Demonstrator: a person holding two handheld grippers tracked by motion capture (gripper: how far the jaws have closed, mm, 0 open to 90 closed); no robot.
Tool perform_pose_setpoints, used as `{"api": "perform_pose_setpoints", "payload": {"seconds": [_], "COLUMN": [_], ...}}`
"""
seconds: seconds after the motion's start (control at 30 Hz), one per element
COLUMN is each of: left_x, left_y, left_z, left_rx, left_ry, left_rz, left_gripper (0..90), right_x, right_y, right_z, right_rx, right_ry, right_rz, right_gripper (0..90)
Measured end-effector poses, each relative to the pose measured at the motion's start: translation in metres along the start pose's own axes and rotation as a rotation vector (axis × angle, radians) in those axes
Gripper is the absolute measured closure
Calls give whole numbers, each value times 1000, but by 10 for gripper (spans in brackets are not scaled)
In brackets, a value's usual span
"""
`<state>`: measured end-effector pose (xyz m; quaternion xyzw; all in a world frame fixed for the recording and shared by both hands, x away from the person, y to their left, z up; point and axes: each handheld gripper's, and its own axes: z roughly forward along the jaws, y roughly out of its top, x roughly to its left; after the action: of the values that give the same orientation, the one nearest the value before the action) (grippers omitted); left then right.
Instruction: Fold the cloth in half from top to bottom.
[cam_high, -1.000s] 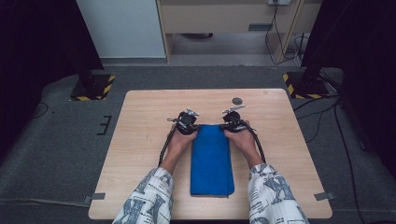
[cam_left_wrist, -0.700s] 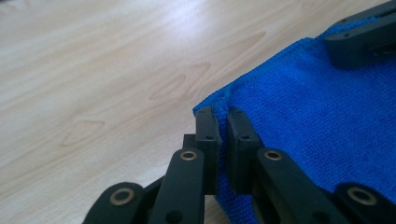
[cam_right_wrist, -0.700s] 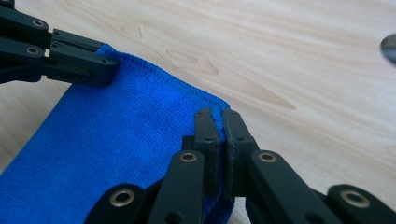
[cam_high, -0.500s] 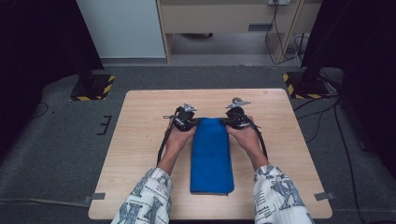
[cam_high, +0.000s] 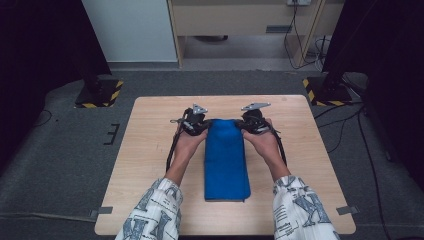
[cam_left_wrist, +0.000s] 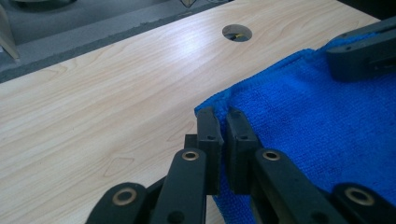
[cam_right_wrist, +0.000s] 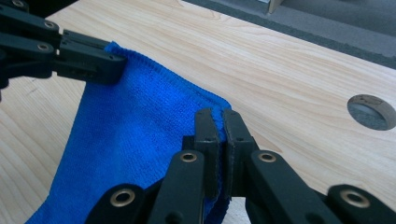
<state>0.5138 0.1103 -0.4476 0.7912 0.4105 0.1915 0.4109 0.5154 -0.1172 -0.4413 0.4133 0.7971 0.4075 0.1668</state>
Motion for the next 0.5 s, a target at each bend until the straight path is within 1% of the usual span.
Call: {"api": "perform_pose_setpoints", "payload": {"seconds": [0.13, 0.2, 0.23, 0.33, 0.5], "left_x": [2, 4, 5, 6, 6], "left_y": [5, 5, 5, 2, -1], "left_z": [-1, -1, -1, 4, 9], "left_rx": [-11, -14, -11, 7, 15], "left_ry": [-2, 1, 1, -2, -7], "left_rz": [10, 14, 12, 21, 23], "left_gripper": [856, 856, 856, 857, 858], "right_x": [-1, -2, -3, -3, -4], "right_y": [6, 8, 9, 6, -2], "right_z": [-1, -1, 0, 3, 11], "right_rx": [-2, -4, -6, -5, 8], "right_ry": [-11, -17, -15, -10, -8], "right_rz": [-17, -24, -19, -16, -14], "right_gripper": [868, 868, 868, 868, 868]}}
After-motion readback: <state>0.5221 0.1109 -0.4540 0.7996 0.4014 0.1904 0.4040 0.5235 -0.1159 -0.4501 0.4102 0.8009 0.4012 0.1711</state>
